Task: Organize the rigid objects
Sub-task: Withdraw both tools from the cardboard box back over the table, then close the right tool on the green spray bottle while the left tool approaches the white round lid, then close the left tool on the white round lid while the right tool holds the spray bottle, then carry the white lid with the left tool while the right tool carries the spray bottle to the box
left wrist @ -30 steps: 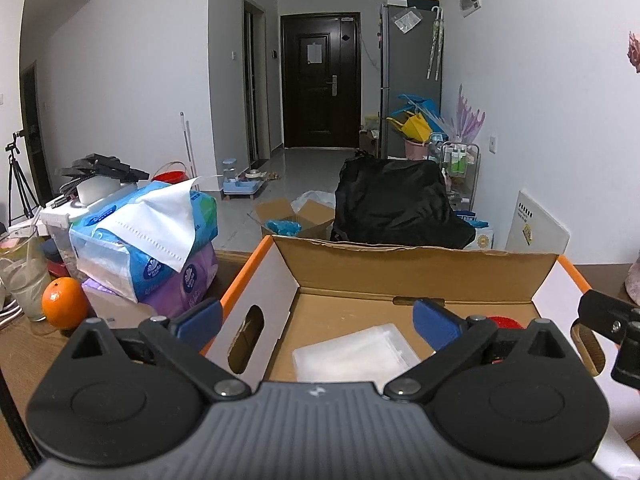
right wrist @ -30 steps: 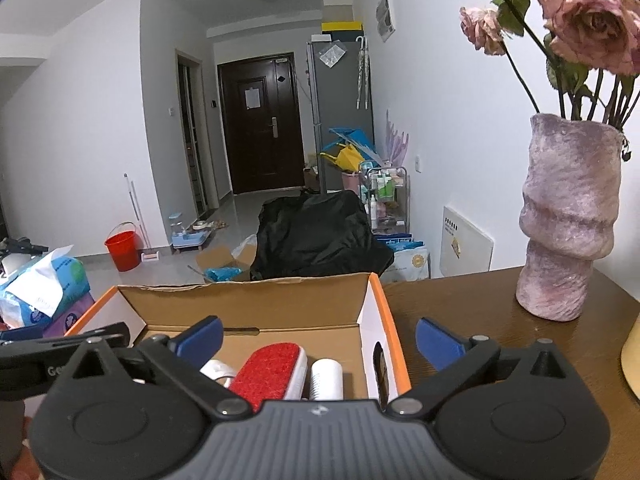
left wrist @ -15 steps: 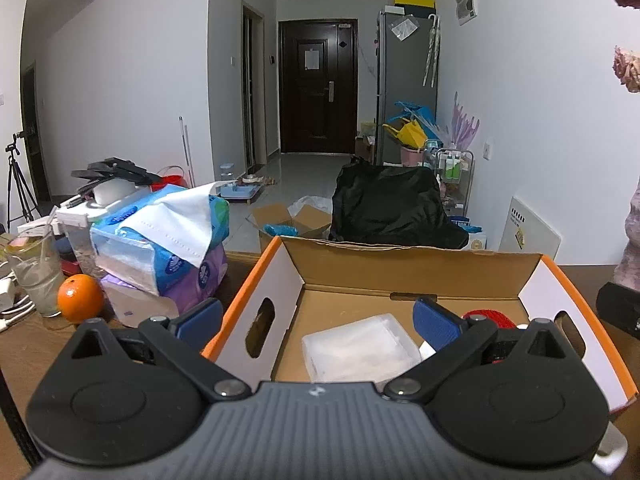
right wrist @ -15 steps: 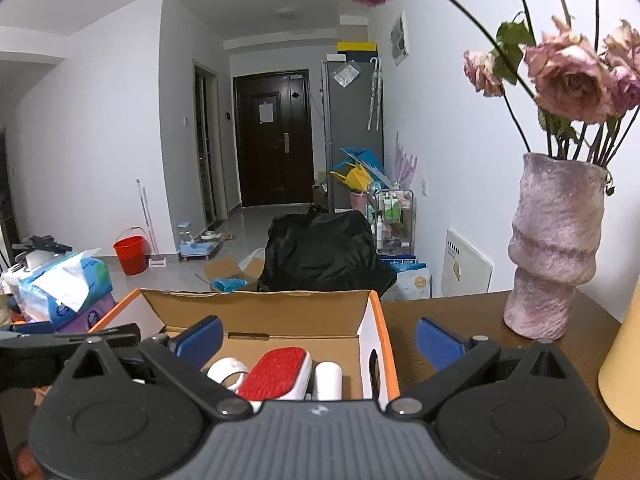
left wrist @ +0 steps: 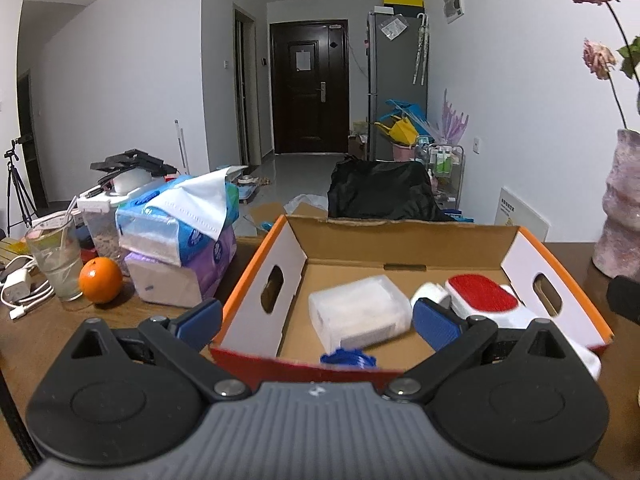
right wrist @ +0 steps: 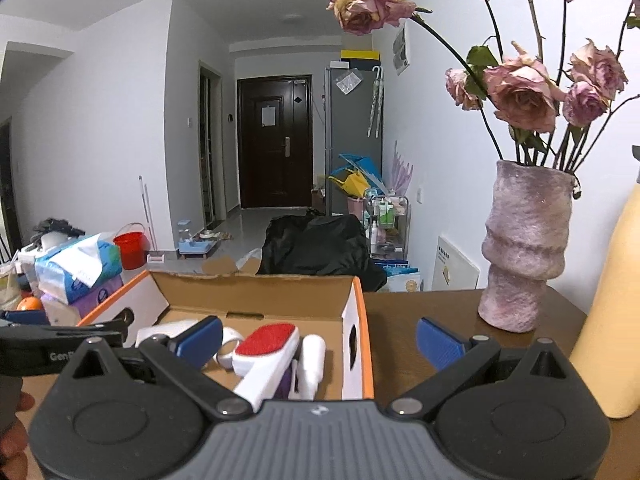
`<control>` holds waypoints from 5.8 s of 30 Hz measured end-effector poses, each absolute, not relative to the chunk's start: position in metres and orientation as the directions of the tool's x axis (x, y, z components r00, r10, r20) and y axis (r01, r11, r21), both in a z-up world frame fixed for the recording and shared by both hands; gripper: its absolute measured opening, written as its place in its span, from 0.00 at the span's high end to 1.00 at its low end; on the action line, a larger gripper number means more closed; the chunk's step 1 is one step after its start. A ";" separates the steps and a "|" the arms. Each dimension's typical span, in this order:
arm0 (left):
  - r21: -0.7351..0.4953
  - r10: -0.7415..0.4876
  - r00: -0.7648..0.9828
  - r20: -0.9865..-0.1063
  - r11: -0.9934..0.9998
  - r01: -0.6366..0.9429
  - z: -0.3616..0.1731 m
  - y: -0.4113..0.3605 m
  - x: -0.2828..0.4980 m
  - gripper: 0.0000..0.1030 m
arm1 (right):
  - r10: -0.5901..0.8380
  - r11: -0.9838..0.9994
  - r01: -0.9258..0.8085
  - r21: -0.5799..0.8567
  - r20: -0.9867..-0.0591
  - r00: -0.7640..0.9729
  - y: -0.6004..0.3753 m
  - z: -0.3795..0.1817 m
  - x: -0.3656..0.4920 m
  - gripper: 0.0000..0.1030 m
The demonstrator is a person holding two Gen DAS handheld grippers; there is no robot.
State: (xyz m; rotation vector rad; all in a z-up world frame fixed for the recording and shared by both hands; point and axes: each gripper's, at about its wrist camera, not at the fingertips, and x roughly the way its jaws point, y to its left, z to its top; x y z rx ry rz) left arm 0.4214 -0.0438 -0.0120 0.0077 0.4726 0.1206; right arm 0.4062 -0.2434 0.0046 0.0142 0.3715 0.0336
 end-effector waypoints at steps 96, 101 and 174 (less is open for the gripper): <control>0.061 0.010 0.806 -0.592 0.998 0.033 -0.065 -0.086 0.302 0.00 | 0.115 0.988 -0.059 0.146 -0.413 0.903 -0.286 -0.071 0.271 0.71; 0.061 0.010 0.788 -0.616 0.998 0.035 -0.072 -0.100 0.322 0.00 | 0.105 0.988 -0.050 0.144 -0.407 0.907 -0.294 -0.072 0.278 0.71; -0.007 -0.098 0.852 -0.514 0.994 0.110 -0.034 -0.081 0.283 0.60 | 0.110 0.989 -0.079 0.124 -0.275 0.955 -0.261 -0.055 0.259 0.71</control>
